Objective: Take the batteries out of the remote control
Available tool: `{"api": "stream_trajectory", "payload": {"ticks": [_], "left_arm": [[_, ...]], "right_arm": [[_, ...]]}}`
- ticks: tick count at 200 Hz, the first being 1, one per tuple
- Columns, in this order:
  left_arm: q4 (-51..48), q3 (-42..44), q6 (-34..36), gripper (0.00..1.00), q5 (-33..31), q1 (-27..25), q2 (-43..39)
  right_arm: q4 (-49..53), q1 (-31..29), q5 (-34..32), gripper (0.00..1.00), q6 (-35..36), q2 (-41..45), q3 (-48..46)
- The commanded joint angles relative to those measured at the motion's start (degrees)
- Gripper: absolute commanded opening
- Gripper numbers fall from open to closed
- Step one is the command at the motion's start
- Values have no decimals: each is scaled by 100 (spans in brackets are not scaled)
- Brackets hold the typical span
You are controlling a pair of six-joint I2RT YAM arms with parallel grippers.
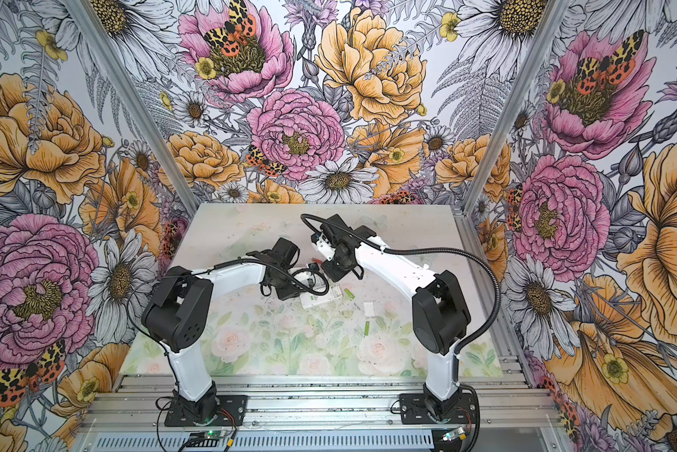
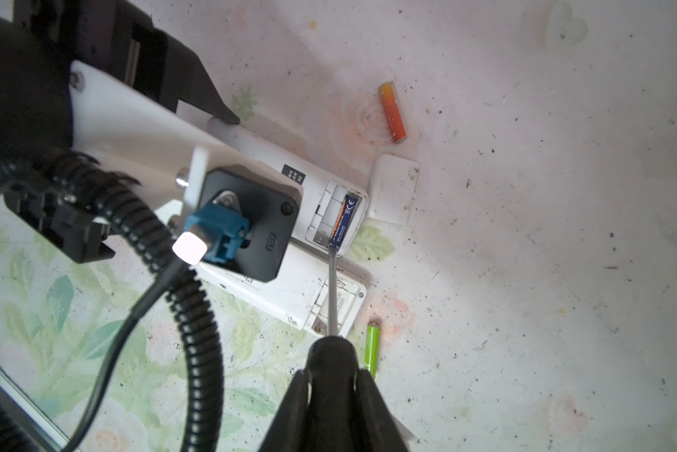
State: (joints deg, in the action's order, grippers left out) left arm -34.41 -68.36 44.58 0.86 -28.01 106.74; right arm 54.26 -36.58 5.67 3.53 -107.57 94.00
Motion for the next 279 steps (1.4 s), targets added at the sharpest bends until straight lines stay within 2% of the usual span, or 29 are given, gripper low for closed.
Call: {"api": "stream_trajectory", "payload": {"ticks": [1, 90, 194, 249, 279], "left_arm": [[89, -24, 103, 0, -100, -20, -22], [153, -7, 104, 0, -200, -90, -70], [240, 68, 147, 0, -508, -136, -145], [225, 75, 155, 0, -585, -209, -140], [109, 25, 109, 0, -553, -239, -109]], "right_arm": [[120, -34, 22, 0, 0, 194, 176], [102, -113, 143, 0, -17, -145, 138], [348, -110, -539, 0, -19, -227, 262], [419, -398, -1325, 0, -130, -371, 342], [365, -708, -2363, 0, -456, -440, 310]]}}
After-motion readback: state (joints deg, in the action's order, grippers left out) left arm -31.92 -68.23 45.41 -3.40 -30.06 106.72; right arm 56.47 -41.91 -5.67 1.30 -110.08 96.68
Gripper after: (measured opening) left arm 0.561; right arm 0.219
